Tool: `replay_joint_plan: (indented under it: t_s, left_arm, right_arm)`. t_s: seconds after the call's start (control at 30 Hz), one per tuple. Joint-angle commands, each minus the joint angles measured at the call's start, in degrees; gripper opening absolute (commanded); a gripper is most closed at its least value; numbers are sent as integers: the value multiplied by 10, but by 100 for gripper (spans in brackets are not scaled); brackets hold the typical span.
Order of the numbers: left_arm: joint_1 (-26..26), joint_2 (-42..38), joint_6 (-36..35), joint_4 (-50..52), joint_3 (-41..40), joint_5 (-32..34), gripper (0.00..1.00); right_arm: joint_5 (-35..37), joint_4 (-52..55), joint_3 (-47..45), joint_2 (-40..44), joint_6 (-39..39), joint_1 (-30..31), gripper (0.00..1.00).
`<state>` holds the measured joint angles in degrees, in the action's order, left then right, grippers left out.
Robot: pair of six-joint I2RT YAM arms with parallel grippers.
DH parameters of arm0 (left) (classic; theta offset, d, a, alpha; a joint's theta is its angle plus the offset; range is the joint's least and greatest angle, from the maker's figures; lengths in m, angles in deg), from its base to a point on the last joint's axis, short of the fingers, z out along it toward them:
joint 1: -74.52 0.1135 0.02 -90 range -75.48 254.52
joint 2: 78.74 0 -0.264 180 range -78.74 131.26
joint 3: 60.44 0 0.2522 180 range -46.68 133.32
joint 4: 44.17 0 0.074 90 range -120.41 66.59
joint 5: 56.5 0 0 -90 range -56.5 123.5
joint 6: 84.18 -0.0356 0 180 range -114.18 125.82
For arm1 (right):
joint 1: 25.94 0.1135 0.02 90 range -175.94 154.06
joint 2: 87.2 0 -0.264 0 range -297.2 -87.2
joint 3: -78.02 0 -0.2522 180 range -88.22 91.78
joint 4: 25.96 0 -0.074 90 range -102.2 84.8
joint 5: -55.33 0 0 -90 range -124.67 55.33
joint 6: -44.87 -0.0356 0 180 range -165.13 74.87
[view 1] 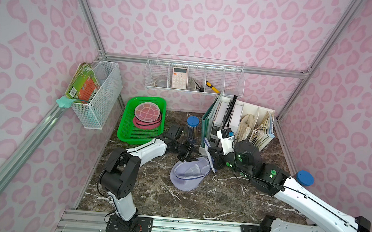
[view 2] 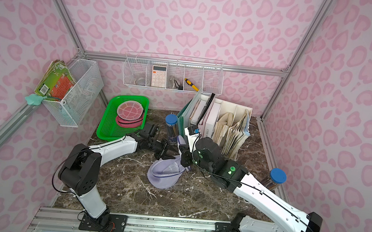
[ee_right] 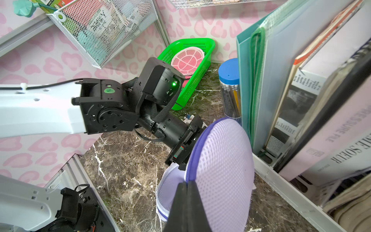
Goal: Turn the laundry bag inside out
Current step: Pick up the laundry bag at the center of the board.
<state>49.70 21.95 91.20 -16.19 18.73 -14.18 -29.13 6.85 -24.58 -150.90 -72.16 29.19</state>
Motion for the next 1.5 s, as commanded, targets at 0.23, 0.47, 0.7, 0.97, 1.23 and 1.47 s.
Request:
replay_joint_plan:
  t_s: [0.23,0.47,0.7,0.97,1.23,1.47]
  left_arm:
    - [-4,40,6,-17,19,1,37]
    - [-6,56,12,-30,22,0,14]
    - [3,60,9,-35,24,-2,0]
    - [9,60,-11,-39,38,-7,0]
    - [18,37,-40,-70,32,-27,0]
    - [26,5,-88,-77,35,-37,0]
  right_arm:
    - [9,-18,1,3,-6,10,0]
    - [7,-18,-2,3,-5,12,0]
    - [-2,-7,14,-15,23,48,0]
    - [-93,-62,19,-103,21,113,0]
    - [-73,-49,-9,-93,-16,81,43]
    - [-97,-73,-94,17,-49,-13,46]
